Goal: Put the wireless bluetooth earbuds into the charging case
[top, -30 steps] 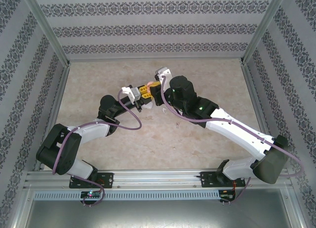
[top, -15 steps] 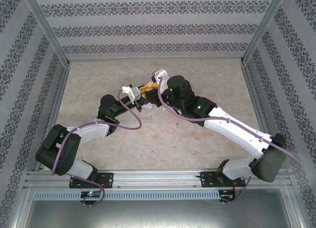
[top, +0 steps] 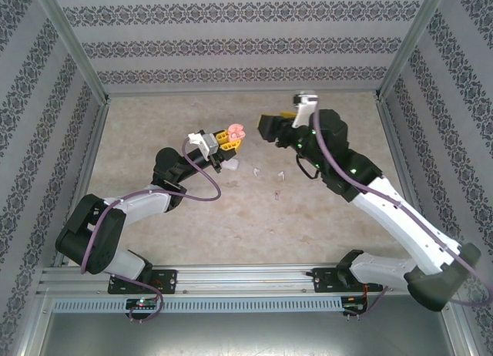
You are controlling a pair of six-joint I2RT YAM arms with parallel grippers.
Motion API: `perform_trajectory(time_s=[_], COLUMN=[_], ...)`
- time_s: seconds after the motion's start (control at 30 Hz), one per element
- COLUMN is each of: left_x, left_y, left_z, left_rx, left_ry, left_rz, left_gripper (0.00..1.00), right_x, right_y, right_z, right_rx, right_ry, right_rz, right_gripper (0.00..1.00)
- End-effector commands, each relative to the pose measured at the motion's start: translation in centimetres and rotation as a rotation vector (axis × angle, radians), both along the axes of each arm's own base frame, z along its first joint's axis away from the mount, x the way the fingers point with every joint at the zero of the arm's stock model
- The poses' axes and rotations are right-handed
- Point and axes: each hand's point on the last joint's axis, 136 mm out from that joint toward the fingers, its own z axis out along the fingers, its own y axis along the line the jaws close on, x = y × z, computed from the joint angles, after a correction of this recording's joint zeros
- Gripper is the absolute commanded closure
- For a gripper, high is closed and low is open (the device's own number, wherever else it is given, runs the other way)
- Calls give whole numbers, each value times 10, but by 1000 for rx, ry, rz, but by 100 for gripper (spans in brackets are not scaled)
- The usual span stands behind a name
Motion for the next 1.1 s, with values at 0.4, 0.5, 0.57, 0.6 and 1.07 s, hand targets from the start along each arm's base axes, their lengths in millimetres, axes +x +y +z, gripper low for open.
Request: perform_trajectory(time_s=[0.4,0.5,0.57,0.6,1.07], left_x=[-23,-29,-32,-33,-40], left_y=[12,14,16,17,20], left_z=[23,23,22,21,22], left_rx=[-75,-79,-76,-73,-66], left_ry=[-20,-13,-12,-13,-34], left_rz=[10,7,12,15,23], left_gripper=[100,100,100,100,100], right_x=[-13,-18,-23,-24,-23], right_y=[-59,-57,-55,-53,-40], right_z=[-241,-273,-293,-301,-348], right_rx=[-244,-315,-367,-390,-533], right_ry=[734,813,867,882,953], right_rz=[-343,-349,-351,-355,-429], right_gripper=[38,39,41,41,53])
